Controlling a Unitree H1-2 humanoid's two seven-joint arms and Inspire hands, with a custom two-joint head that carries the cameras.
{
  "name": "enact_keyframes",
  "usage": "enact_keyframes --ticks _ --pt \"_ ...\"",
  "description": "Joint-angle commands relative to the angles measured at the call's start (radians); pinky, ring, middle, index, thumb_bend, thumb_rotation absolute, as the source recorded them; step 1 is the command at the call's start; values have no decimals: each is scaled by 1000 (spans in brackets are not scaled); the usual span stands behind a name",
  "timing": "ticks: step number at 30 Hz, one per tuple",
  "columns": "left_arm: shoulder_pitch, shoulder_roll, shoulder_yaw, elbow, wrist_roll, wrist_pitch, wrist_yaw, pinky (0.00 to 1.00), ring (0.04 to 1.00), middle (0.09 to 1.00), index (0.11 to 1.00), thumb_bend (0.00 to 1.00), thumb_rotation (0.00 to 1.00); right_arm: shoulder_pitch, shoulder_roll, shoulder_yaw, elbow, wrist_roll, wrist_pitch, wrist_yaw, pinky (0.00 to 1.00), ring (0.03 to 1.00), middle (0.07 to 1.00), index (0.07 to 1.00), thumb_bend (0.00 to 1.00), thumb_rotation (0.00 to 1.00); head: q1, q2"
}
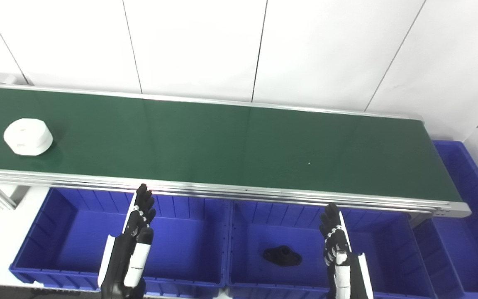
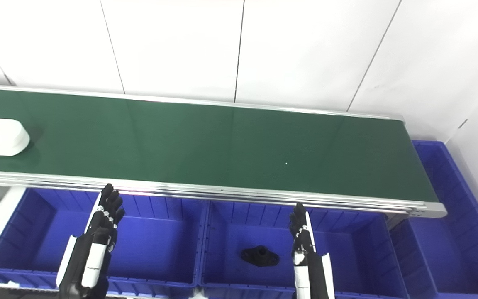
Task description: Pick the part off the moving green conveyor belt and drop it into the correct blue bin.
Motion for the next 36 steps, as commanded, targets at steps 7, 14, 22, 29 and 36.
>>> enact_keyframes --ticks 7,14,22,29,36 --pt "-4 2 -13 -22 -13 -26 -12 1000 1000 1000 1000 572 884 -8 6 -1 -30 -4 -28 8 1000 1000 1000 1000 728 1000 4 3" --pt "-3 1 -12 -30 -21 -13 -10 1000 1000 1000 1000 617 865 -3 8 2 -43 -2 -3 8 1000 1000 1000 1000 740 1000 -1 0" --pt "-4 3 -11 -25 -13 -25 -10 1000 1000 1000 1000 608 888 -2 9 1 -42 -7 -4 6 1000 1000 1000 1000 758 1000 -1 0" --pt "-4 6 -10 -31 -20 -15 -11 1000 1000 1000 1000 621 873 0 11 2 -49 -15 -4 5 1000 1000 1000 1000 752 1000 -2 -2" --pt "-8 9 -11 -25 -16 -17 -11 1000 1000 1000 1000 599 890 1 10 2 -49 -12 -7 7 1000 1000 1000 1000 747 1000 -2 -4"
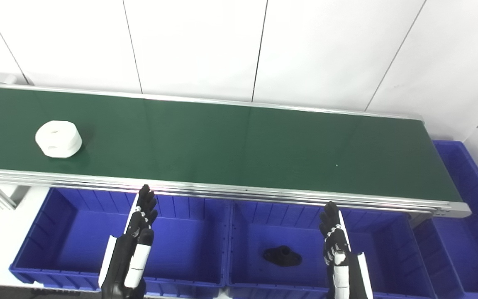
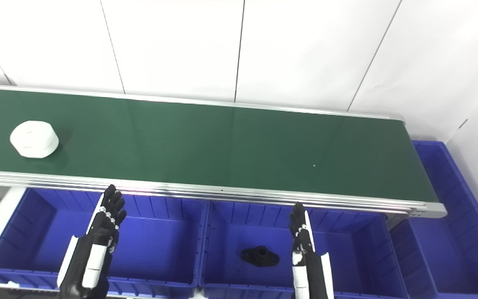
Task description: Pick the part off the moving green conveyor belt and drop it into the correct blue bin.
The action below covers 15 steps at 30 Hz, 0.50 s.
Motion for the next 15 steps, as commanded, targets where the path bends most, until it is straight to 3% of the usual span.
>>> enact_keyframes --ticks 1,8,10,11,15 --pt "-7 -1 -5 -23 -3 -16 -6 1000 1000 1000 1000 603 891 -3 5 2 -38 4 -8 7 1000 1000 1000 1000 751 1000 1 1" --pt "-7 -4 -5 -24 -5 -13 -4 1000 1000 1000 1000 613 878 -1 4 3 -42 15 -4 12 1000 1000 1000 1000 756 1000 2 -3" --pt "-5 -6 -7 -19 -5 -20 -3 1000 1000 1000 1000 612 881 0 2 3 -39 15 -10 12 1000 1000 1000 1000 753 1000 7 -21" --pt "-4 -7 -8 -13 -3 -27 -3 1000 1000 1000 1000 610 883 1 1 2 -34 13 -16 12 1000 1000 1000 1000 753 1000 23 -51" --pt "-3 -12 -14 11 16 -46 -1 1000 1000 1000 1000 609 906 1 -8 -2 -15 45 -20 25 1000 1000 1000 1000 767 1000 75 -87"
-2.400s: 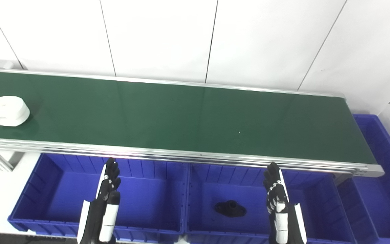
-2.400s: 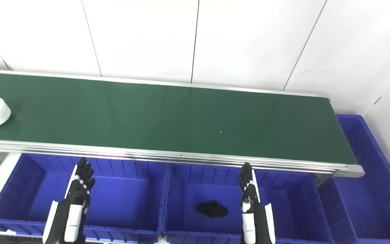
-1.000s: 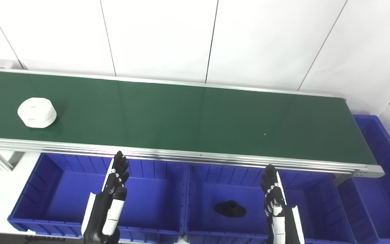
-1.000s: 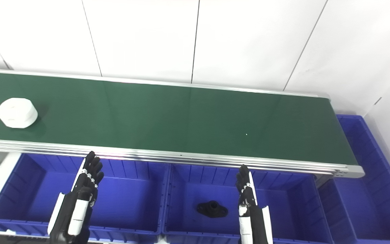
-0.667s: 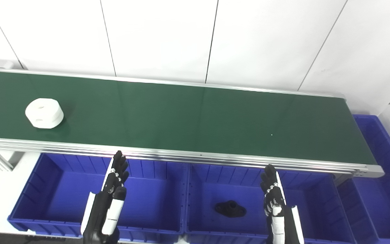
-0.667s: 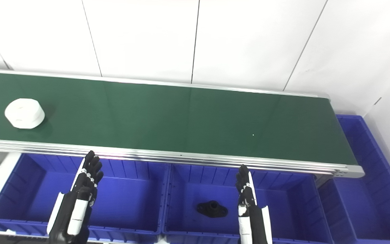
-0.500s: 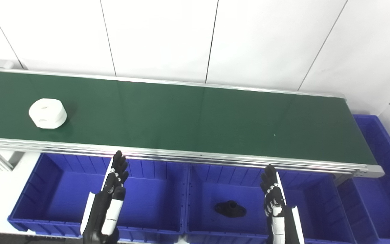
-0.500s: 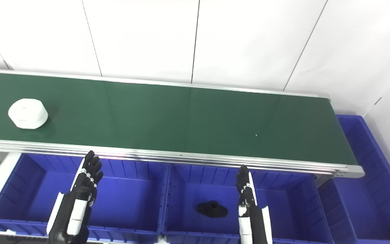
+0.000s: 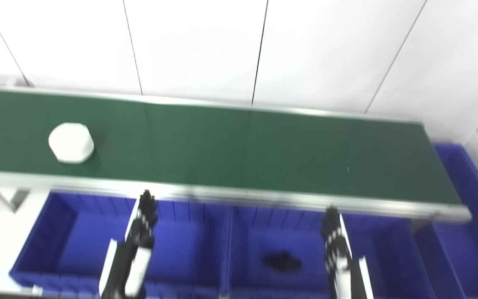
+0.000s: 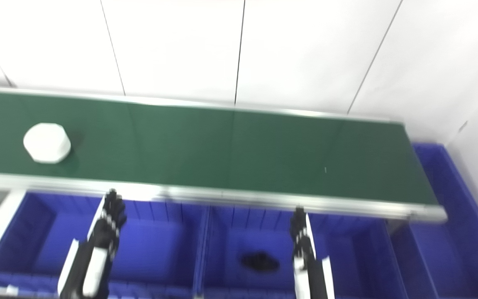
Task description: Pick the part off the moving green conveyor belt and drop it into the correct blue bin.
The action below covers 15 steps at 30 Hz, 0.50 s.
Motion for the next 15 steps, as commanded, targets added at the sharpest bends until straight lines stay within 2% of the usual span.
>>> enact_keyframes --ticks 1,4,9,15 --pt "-3 -13 -14 -7 16 -48 -1 1000 1000 1000 1000 598 912 -2 -7 -5 -11 13 -19 13 1000 1000 1000 1000 767 1000 27 -12" --pt "-6 -23 -23 11 28 -62 3 1000 1000 1000 1000 574 908 -8 -20 -16 6 15 -38 17 1000 1000 1000 1000 737 1000 67 -29" --pt "-19 -45 -35 57 50 -95 15 1000 1000 1000 1000 624 872 -26 -42 -37 54 44 -85 33 1000 1000 1000 1000 712 1000 143 -54" --pt "-27 -69 -47 53 97 -86 34 1000 1000 1000 1000 625 910 -39 -56 -55 68 66 -89 48 1000 1000 1000 1000 720 1000 180 -45"
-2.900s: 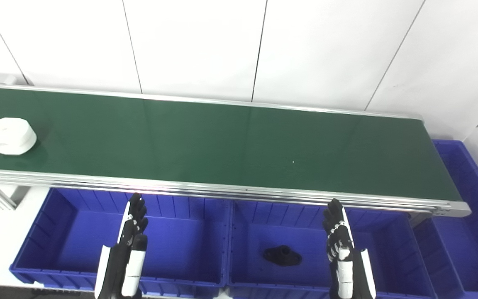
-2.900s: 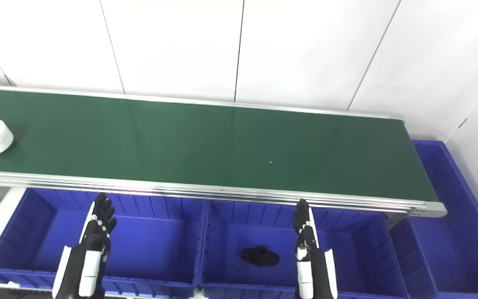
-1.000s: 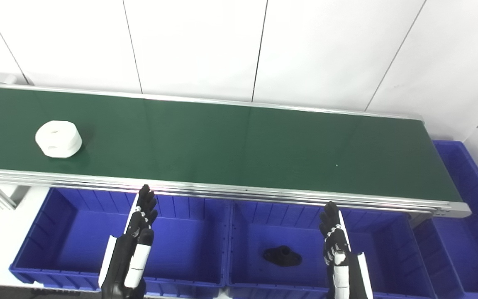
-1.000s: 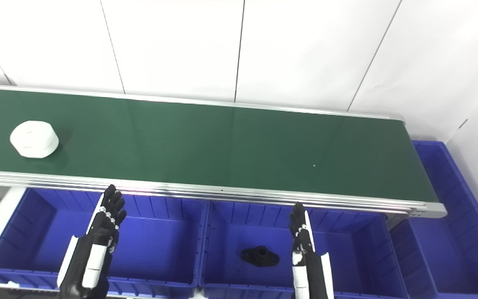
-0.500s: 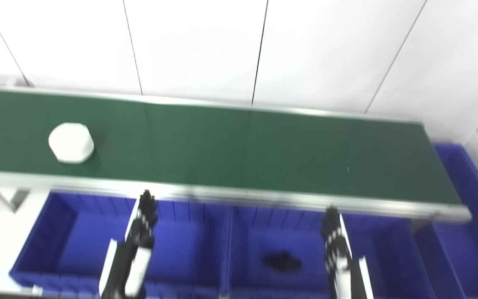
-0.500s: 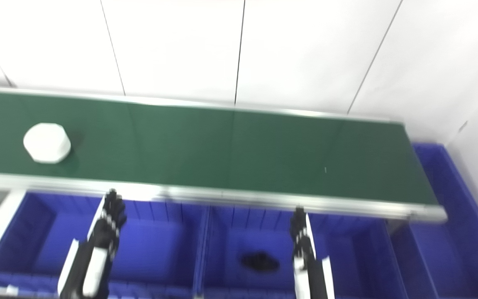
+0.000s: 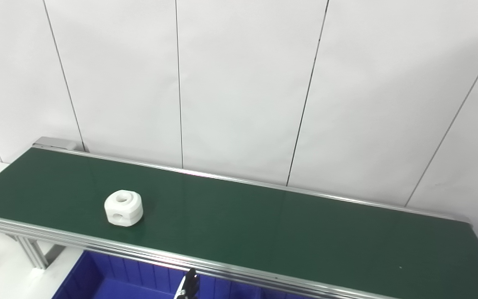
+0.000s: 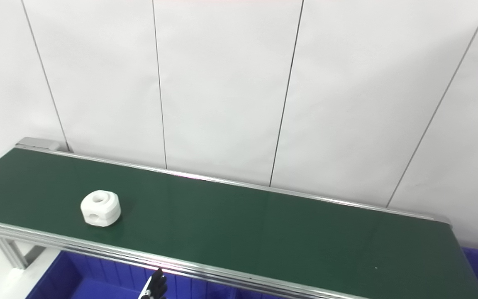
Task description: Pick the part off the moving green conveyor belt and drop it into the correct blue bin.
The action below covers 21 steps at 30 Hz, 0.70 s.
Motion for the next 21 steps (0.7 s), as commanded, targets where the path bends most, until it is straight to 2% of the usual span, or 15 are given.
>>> enact_keyframes --ticks 1,7,11,15,19,20,21 --pt "-9 -14 -16 -31 18 -38 4 1000 1000 1000 1000 616 910 -11 -4 -6 -22 24 -43 17 1000 1000 1000 1000 718 1000 19 11" --pt "-13 -44 -37 -42 50 -34 22 965 988 1000 1000 594 888 -15 -22 -24 -46 68 -1 36 1000 1000 1000 1000 715 1000 88 53" --pt "-14 -59 -41 -56 88 -15 37 939 955 998 1000 635 838 -13 -27 -29 -63 97 18 45 1000 1000 1000 1000 666 1000 98 71" --pt "-18 -63 -38 -68 102 -1 42 924 936 981 1000 643 795 -11 -29 -28 -76 96 26 50 1000 1000 1000 1000 660 1000 97 93" --pt "-28 -54 -35 -85 91 7 36 886 901 939 1000 647 766 -13 -26 -26 -96 82 44 47 1000 1000 1000 1000 671 1000 97 111" --pt "-41 -33 -34 -87 92 -4 22 876 894 930 1000 650 762 -15 -23 -26 -98 80 47 45 1000 1000 1000 1000 672 1000 97 110" --pt "-51 -17 -34 -88 93 -12 12 859 882 914 1000 694 695 -17 -21 -25 -99 78 50 44 1000 1000 1000 1000 683 1000 97 110"
